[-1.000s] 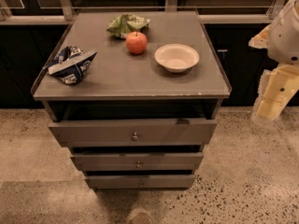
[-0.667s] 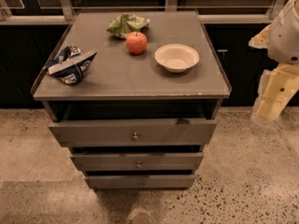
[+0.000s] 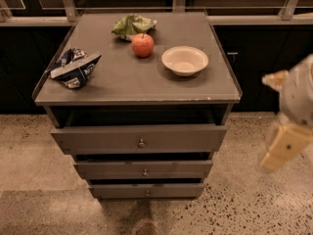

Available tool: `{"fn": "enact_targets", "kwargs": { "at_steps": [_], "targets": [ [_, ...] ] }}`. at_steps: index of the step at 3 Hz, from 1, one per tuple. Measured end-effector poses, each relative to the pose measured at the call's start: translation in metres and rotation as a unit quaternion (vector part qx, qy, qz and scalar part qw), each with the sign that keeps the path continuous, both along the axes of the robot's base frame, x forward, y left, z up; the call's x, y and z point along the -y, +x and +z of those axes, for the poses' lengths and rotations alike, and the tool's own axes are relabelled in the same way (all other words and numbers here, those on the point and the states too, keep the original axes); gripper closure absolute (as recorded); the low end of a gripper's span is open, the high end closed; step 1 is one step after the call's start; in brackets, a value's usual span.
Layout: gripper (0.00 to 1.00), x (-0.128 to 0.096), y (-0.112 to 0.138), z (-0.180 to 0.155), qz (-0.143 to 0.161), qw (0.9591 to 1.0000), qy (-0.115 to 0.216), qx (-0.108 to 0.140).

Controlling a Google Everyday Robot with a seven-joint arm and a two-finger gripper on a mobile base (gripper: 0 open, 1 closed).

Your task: Open bottom drawer

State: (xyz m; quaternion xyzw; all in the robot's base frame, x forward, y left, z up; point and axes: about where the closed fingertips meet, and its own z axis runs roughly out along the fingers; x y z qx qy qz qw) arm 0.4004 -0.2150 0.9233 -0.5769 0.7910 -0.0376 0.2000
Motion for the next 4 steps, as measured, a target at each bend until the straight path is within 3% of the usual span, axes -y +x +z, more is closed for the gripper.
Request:
{"fn": "enact_targets", "kwargs": {
  "at_steps": [1, 2, 3, 4],
  "targets": [
    [0.0, 0.008, -0.016, -0.1, -0.027, 0.9946, 0.091, -0.041],
    [0.0, 0.018, -0.011, -0.212, -0.06, 0.9806, 0.171, -0.074],
    [0.0, 0.022, 0.009, -0.249, -0.078, 0.9757, 0.192, -0.07],
    [0.0, 0.022, 0.009, -0.249, -0.078, 0.9757, 0.192, -0.07]
  ]
}}
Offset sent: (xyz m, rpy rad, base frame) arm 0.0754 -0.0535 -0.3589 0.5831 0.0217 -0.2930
